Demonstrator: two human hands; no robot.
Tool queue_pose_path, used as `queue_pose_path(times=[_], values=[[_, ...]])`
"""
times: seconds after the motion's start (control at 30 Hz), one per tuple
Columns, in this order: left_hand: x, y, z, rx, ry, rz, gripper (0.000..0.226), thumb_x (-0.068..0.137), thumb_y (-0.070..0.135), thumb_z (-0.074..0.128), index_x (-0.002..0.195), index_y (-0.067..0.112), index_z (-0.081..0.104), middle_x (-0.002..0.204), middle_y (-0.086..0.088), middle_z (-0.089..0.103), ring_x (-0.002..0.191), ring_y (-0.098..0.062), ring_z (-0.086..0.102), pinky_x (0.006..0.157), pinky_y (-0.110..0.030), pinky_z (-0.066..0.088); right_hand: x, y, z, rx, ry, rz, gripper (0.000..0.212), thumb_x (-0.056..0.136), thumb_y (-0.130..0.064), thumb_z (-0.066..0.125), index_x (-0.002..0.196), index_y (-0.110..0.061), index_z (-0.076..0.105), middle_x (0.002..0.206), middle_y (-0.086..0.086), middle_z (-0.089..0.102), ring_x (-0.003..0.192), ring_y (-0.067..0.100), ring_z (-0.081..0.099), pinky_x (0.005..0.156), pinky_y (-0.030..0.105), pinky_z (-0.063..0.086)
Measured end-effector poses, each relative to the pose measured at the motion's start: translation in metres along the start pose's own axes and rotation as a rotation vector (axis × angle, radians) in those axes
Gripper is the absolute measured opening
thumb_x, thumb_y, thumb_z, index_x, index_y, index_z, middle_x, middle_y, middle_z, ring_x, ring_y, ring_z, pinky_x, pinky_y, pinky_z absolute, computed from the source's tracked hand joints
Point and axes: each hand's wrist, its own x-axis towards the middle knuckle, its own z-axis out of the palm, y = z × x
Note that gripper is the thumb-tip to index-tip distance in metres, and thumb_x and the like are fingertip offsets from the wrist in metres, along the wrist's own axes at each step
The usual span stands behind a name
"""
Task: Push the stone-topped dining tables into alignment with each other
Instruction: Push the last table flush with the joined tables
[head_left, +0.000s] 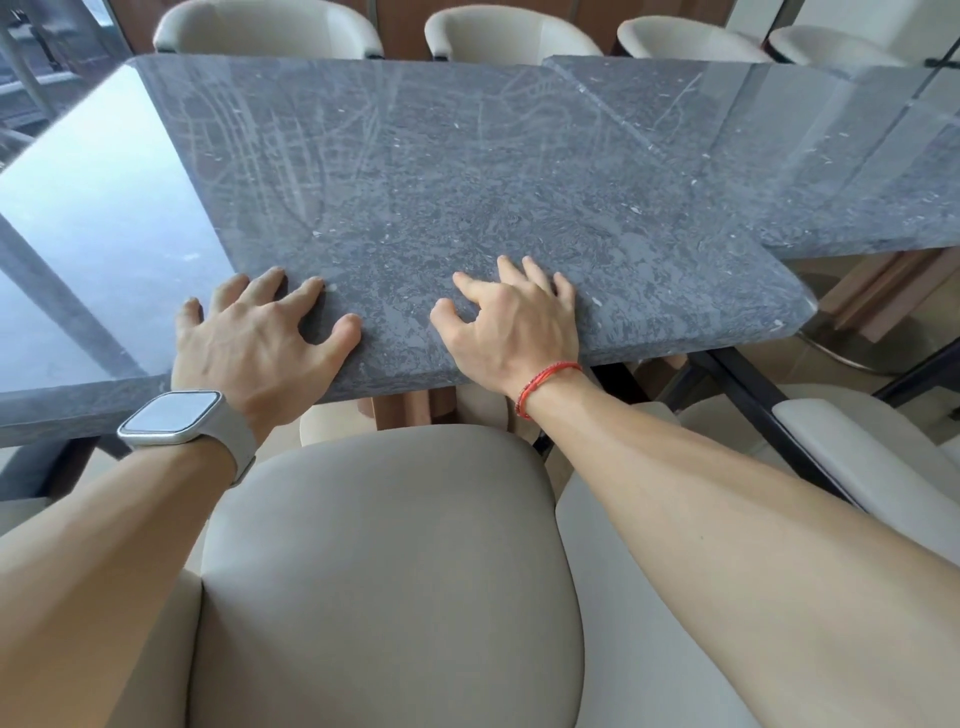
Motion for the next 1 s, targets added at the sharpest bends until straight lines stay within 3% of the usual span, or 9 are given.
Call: queue_pose_path(times=[0.37,0.67,0.8,1.0], values=[[-0.001,-0.001,0.008,0.017,-0.024,-0.002,0.071,0.09,0.074,0.021,0.142,0.035,0.05,0.154,-0.002,0.046,0.147,-0.029,0.032,0.118,-0.062,0.02,0.004,0.004,0.009,-0.037,0.05,0.008,0.053,0.088,-0.058,0.037,0.131,-0.038,0.061,0.149,0.013,0.051,0.145,0.034,0.035,0.119,0.058,0.017],[0.002,-0.001,0.002,0.047,-0.148,-0.005,0.086,0.084,0.08,0.01,0.153,0.035,0.034,0.166,-0.007,0.029,0.154,-0.033,0.018,0.12,-0.064,0.013,0.003,0.013,-0.007,-0.091,-0.068,-0.035,0.063,0.089,-0.072,0.037,0.141,-0.039,0.052,0.154,0.01,0.044,0.145,0.031,0.03,0.118,0.055,0.016],[-0.012,0.001,0.004,0.055,-0.058,0.034,0.085,0.084,0.079,0.015,0.15,0.033,0.04,0.161,-0.01,0.038,0.149,-0.034,0.027,0.118,-0.061,0.018,-0.003,0.021,-0.006,-0.145,-0.061,0.009,0.075,0.085,-0.081,0.023,0.148,-0.044,0.042,0.162,0.016,0.031,0.15,0.036,0.02,0.12,0.061,0.005],[-0.013,0.002,0.014,0.034,0.121,0.029,0.067,0.09,0.068,0.027,0.137,0.03,0.057,0.142,-0.011,0.056,0.136,-0.034,0.044,0.113,-0.059,0.028,-0.005,0.022,0.005,-0.175,0.061,-0.005,0.073,0.088,-0.075,0.024,0.144,-0.038,0.051,0.154,0.02,0.044,0.145,0.038,0.032,0.118,0.057,0.015]])
